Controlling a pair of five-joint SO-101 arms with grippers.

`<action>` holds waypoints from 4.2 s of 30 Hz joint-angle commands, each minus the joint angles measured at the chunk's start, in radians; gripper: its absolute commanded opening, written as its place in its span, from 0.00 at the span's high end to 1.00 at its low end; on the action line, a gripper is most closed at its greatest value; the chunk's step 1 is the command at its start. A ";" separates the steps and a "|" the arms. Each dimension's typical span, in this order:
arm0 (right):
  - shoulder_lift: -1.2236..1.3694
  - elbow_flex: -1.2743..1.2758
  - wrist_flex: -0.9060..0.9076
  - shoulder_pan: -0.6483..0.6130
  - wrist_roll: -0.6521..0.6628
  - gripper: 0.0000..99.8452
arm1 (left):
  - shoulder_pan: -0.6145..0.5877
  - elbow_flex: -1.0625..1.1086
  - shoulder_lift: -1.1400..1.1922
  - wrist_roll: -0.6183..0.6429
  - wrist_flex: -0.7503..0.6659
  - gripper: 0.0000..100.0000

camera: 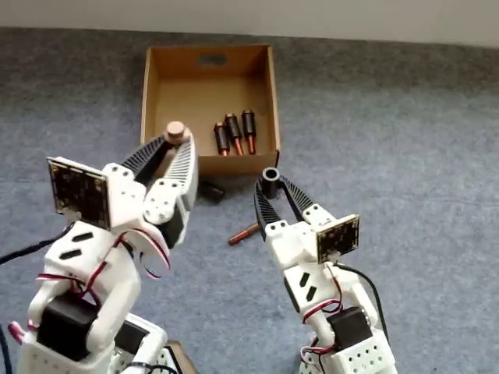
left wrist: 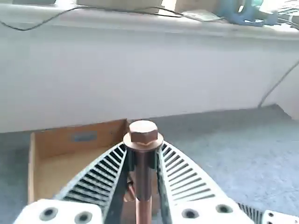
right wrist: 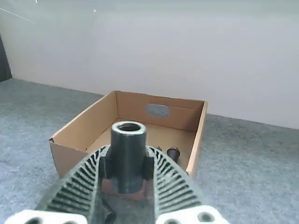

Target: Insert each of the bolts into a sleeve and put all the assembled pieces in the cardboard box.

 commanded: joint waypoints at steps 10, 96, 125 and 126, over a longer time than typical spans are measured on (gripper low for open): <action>-0.018 0.008 -0.024 -0.004 0.012 0.99 | 0.110 0.015 0.255 0.017 -0.394 0.99; -0.012 0.013 -0.019 0.058 0.012 0.99 | 0.260 -0.122 0.547 0.017 -0.434 0.99; -0.012 0.013 -0.019 0.061 0.012 0.99 | 0.260 -0.105 0.545 0.017 -0.328 0.99; -0.012 0.013 -0.019 0.061 0.012 0.99 | 0.260 -0.101 0.545 0.017 -0.319 0.99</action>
